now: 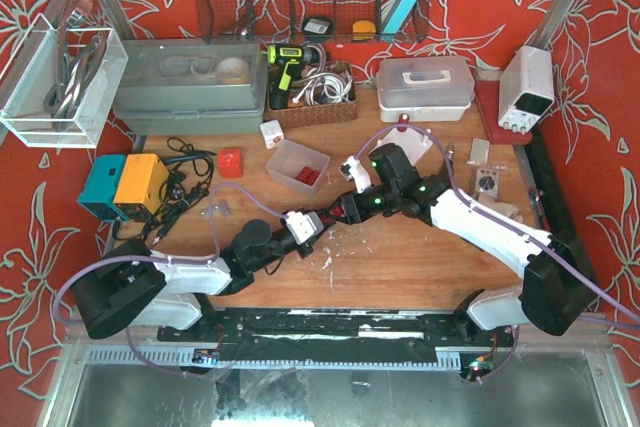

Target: Install the large spring

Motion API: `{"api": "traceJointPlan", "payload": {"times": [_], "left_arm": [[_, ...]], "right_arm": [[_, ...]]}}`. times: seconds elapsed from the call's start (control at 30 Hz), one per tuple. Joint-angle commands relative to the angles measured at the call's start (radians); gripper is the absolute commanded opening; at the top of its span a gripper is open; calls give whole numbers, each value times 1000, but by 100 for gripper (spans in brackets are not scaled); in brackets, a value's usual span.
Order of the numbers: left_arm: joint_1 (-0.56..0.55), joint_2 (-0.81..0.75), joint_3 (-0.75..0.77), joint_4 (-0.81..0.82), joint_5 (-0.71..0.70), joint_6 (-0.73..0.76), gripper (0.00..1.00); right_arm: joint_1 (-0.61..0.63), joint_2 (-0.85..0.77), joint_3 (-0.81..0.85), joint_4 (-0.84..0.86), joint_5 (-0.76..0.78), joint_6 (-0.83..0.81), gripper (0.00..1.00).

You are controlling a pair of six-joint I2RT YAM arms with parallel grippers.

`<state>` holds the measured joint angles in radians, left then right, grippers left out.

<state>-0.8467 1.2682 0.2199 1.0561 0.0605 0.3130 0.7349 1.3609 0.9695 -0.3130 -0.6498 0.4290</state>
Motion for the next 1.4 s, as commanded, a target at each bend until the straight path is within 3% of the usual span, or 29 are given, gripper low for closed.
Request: {"api": "traceJointPlan", "payload": {"times": [0.0, 0.1, 0.17, 0.27, 0.3, 0.33, 0.37, 0.8, 0.97, 1.17, 1.37], "left_arm": [[-11, -5, -2, 100, -10, -13, 0], [-11, 1, -1, 102, -9, -14, 0], [-11, 8, 2, 101, -17, -17, 12], [-11, 17, 11, 80, -40, -27, 48], [-11, 20, 16, 72, -48, -31, 56], [-11, 24, 21, 64, -58, -36, 84], [-11, 29, 24, 58, -68, -41, 98], [-11, 15, 36, 30, -184, -103, 100], [-11, -10, 59, -24, -243, -154, 100], [-11, -5, 167, -241, -360, -270, 100], [-11, 7, 162, -242, -377, -288, 100]], "right_arm": [[8, 18, 12, -10, -21, -11, 46], [8, 16, 6, 0, -15, -11, 32], [7, 3, 1, 13, 0, -6, 19], [6, -21, 1, 24, 50, 0, 1], [6, -27, 5, 19, 77, 1, 0], [6, -30, 11, 11, 109, -1, 0], [6, -33, 17, 3, 141, -3, 0], [-66, -15, 210, -231, 734, -193, 0], [-192, 52, 276, -240, 793, -217, 0], [-320, 159, 362, -245, 906, -242, 0], [-418, 287, 487, -265, 920, -244, 0]]}}
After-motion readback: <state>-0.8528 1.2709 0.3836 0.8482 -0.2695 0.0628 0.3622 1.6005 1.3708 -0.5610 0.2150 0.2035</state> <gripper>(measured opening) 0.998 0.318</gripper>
